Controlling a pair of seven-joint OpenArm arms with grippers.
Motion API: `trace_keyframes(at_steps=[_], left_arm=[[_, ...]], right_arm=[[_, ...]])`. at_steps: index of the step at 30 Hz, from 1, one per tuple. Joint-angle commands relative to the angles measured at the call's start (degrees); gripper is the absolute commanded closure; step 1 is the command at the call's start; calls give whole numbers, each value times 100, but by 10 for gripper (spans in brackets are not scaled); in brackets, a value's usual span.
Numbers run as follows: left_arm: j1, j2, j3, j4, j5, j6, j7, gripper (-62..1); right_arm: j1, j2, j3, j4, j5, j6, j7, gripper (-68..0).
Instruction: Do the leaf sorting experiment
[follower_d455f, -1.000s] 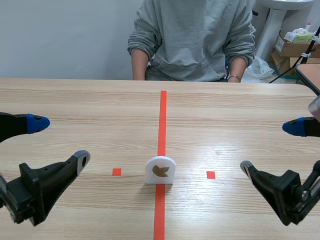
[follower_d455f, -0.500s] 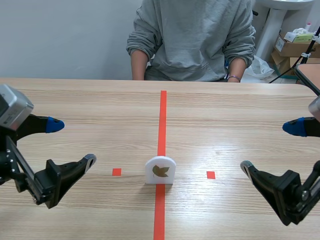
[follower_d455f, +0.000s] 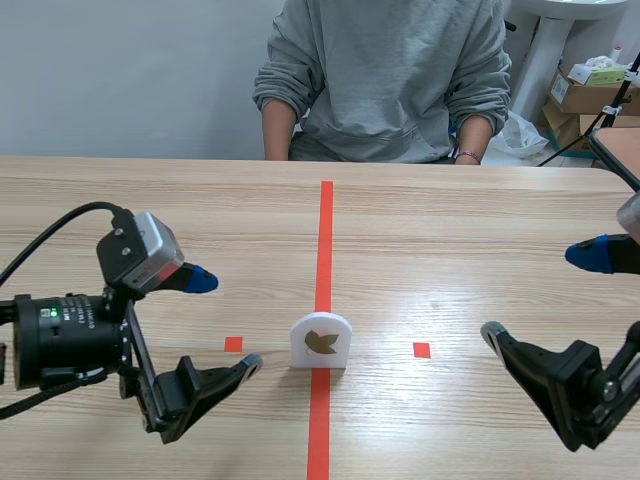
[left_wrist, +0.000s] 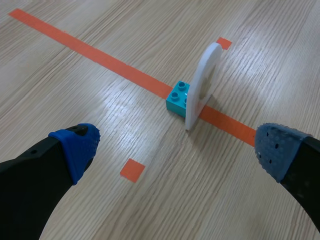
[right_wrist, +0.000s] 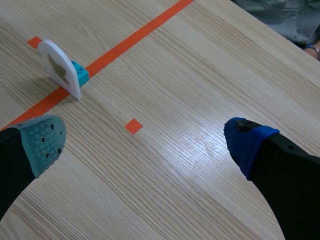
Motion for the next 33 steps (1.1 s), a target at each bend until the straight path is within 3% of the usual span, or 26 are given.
trace_keyframes(at_steps=[1, 17, 25, 29, 33], left_arm=[[-166, 173, 63, -85, -13, -4, -122, -623], [-1362, 1375, 1132, -1886, -7, 107, -498, -623], [-1541, 1856, 1353, -2367, 308, 166, -691, -623], [-1567, 1928, 1499, -2461, 586, 195, -798, -623], [-1563, 1934, 1561, -2487, 590, 321, -807, -623]], right_arm=[[68, -4, 55, 15, 81, 2, 68, -679], [68, -4, 55, 15, 81, 2, 70, -679], [70, -94, 55, 15, 81, 0, 90, -679], [70, -166, 55, 15, 81, 17, 90, -679], [68, -177, 55, 15, 81, 20, 90, -679]])
